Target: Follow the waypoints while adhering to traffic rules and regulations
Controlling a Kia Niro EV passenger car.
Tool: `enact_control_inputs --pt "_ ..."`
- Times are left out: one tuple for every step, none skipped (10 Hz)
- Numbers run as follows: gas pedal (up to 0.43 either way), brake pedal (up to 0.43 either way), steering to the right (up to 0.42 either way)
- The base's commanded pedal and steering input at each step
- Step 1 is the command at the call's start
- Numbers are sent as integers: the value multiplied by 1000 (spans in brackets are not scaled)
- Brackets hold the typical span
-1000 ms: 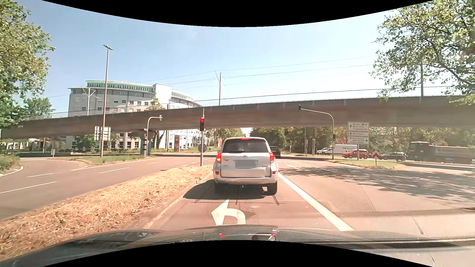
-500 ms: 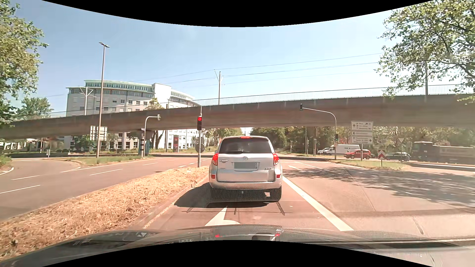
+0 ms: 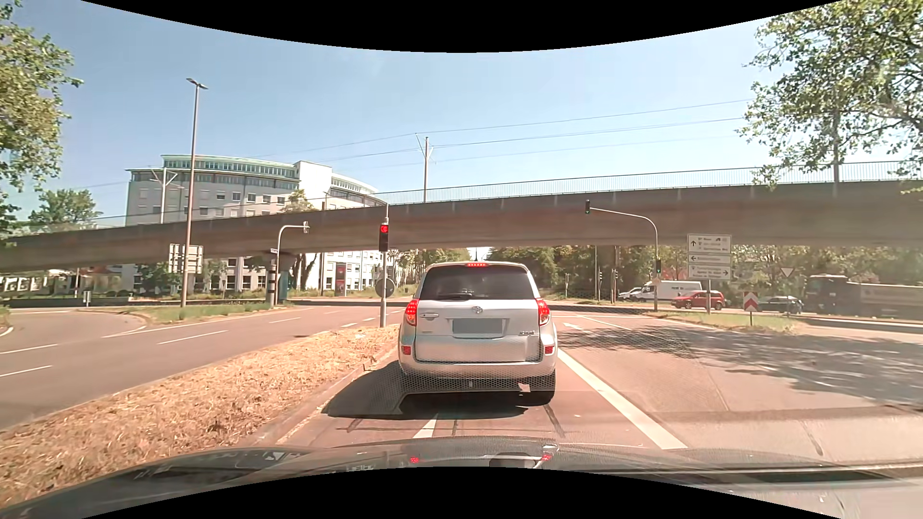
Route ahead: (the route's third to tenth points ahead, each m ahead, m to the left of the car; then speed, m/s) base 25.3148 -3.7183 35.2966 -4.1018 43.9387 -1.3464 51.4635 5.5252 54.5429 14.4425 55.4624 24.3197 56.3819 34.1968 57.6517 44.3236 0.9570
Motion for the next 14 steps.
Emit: enact_control_inputs --pt "0 122 3" --pt "0 122 3" --pt "0 128 3" --pt "0 122 2" --pt "0 128 3" --pt "0 128 2" --pt "0 128 2" --pt "0 128 2" --pt "0 128 2" --pt "0 128 2" --pt "0 128 2" --pt "0 128 2" --pt "0 128 2" --pt "0 128 2"
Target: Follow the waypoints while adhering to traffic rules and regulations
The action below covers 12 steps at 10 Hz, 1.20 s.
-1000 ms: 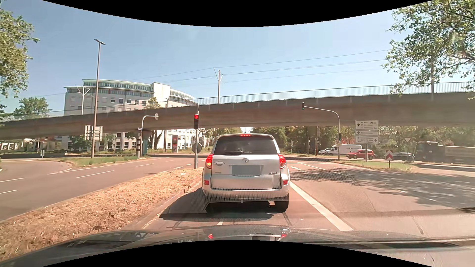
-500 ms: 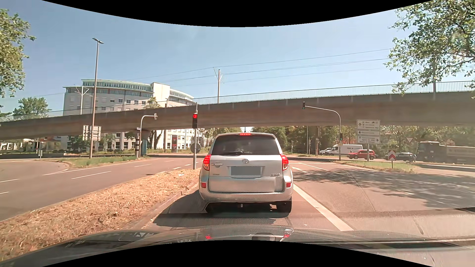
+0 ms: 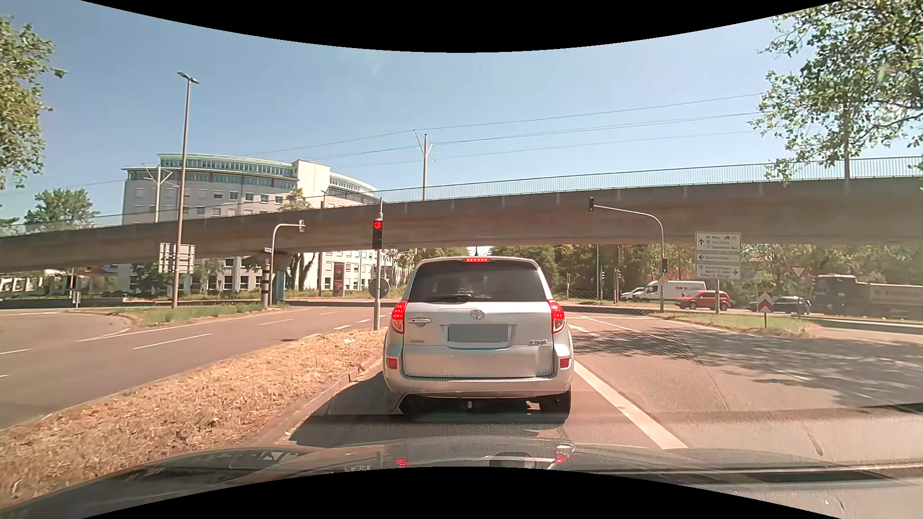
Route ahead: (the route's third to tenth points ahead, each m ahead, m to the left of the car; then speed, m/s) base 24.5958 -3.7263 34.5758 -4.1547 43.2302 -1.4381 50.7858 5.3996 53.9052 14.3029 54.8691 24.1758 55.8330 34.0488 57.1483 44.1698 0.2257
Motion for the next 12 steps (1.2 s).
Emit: enact_control_inputs --pt "0 128 2" --pt "0 128 2" --pt "0 134 2" --pt "0 134 2" --pt "0 134 2" --pt "0 146 2" --pt "0 152 2" --pt "0 159 2" --pt "0 171 2" --pt "0 177 2" --pt "0 183 1" --pt "0 189 1"
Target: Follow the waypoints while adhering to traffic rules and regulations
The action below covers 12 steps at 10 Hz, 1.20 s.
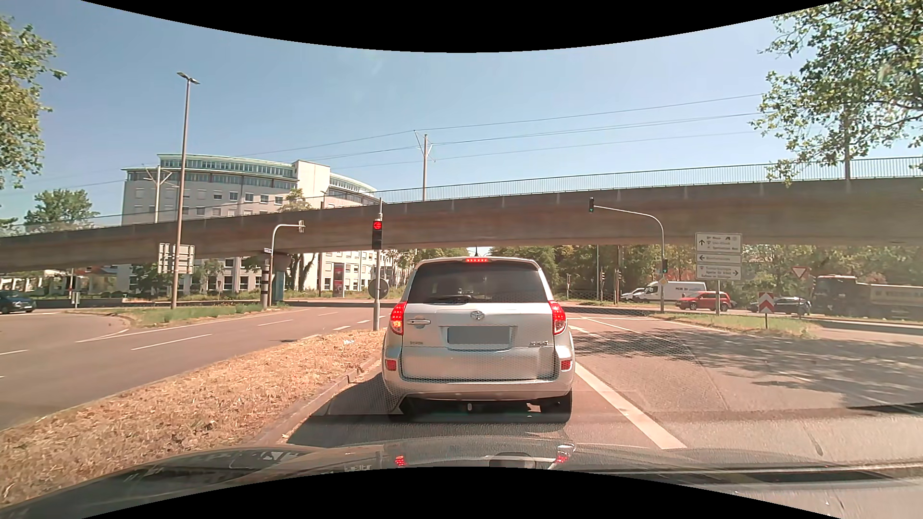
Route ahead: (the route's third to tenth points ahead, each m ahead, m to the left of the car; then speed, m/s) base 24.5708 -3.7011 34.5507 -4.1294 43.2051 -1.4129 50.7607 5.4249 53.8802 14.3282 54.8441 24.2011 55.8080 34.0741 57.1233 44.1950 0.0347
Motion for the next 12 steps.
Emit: enact_control_inputs --pt "0 195 1" --pt "0 195 1" --pt "0 201 0" --pt "0 201 0" --pt "0 201 0" --pt "0 207 0" --pt "0 207 0" --pt "0 207 0" --pt "0 207 0" --pt "0 213 0" --pt "0 213 0" --pt "0 213 0"
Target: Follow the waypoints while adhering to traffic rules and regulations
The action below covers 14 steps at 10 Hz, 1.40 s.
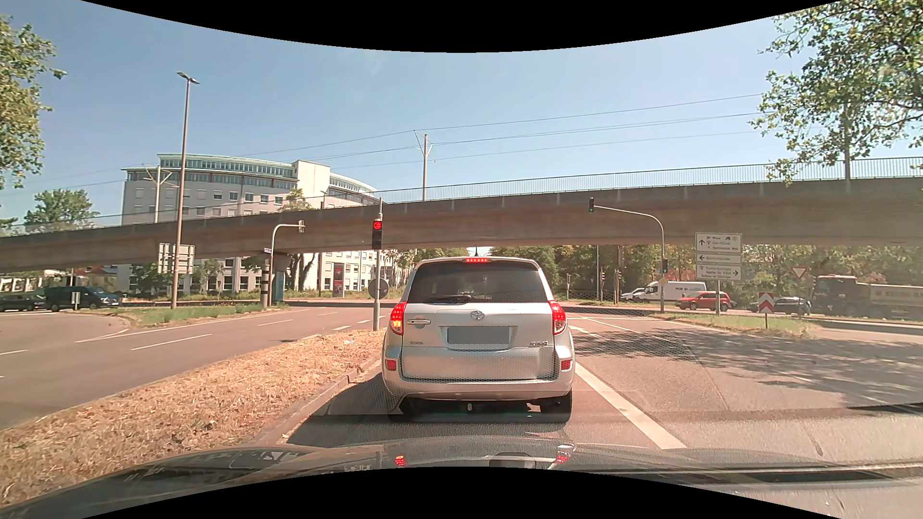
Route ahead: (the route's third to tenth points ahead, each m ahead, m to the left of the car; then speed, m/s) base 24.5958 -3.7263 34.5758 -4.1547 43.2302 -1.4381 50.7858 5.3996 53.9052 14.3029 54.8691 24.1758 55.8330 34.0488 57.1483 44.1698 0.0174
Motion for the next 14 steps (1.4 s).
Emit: enact_control_inputs --pt "0 213 0" --pt "0 213 0" --pt "0 213 0" --pt "0 213 0" --pt "0 213 0" --pt "0 213 0" --pt "0 213 0" --pt "0 213 0" --pt "0 220 0" --pt "0 220 0" --pt "0 213 0" --pt "0 220 0" --pt "0 220 0" --pt "0 220 0"
